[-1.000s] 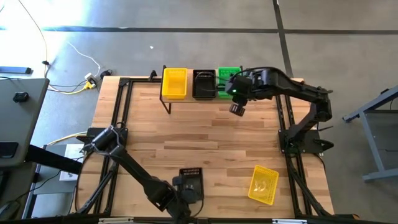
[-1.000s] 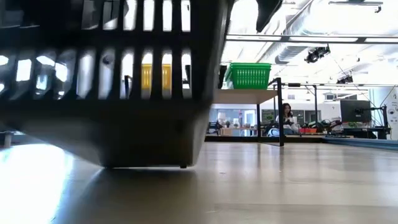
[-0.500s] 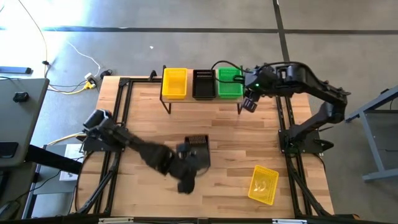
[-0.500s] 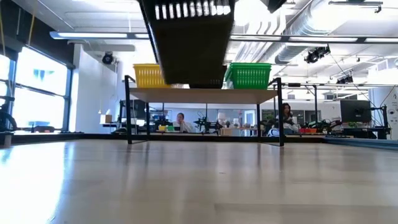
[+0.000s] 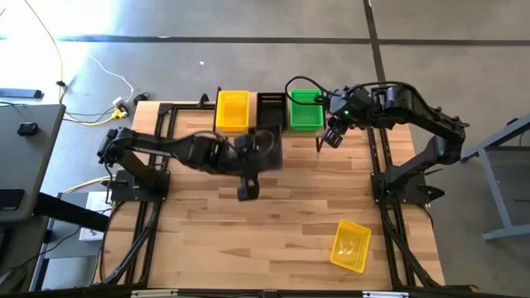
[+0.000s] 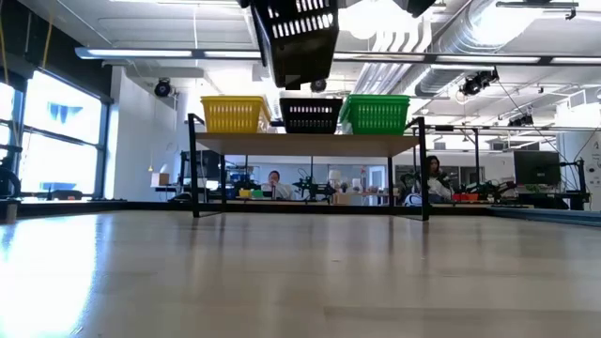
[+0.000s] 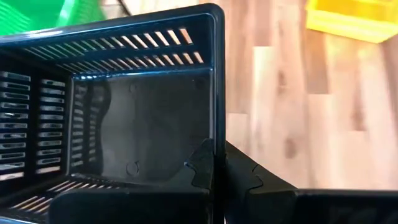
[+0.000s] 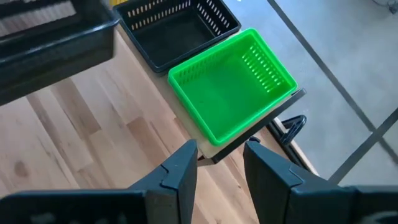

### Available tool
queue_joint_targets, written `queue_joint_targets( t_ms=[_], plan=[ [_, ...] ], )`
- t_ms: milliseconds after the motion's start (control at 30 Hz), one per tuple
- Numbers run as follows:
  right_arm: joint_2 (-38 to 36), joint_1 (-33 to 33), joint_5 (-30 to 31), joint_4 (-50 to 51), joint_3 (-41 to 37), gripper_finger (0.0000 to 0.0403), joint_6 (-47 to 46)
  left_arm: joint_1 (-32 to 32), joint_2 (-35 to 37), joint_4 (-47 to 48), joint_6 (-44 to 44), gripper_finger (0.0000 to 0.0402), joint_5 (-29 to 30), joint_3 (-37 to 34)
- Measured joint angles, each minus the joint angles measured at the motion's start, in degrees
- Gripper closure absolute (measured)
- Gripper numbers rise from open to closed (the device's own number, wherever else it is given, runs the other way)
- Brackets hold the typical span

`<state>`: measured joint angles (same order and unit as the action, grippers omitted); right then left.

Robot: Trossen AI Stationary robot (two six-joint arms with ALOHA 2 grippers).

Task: Stack baskets on shelf by color
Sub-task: Stack the black bin on the other stacked black bins on the shelf

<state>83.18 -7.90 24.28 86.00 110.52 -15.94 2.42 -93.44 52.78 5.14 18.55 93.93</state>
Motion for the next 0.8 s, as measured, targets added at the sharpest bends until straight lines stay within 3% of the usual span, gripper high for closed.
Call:
queue_joint_targets(
  t_ms=[433,800],
  plan=[
    [0.02,0.02,-0.31,-0.02,0.00,0.0286,-7.41,-14.41,1.61,-1.31,-18.55,0.0401,-1.80,0.00],
    [0.08,0.02,2.92,-0.04,0.00,0.0286,-14.03,-25.50,1.06,-8.65,-25.84,0.0401,-13.06,0.02]
  ],
)
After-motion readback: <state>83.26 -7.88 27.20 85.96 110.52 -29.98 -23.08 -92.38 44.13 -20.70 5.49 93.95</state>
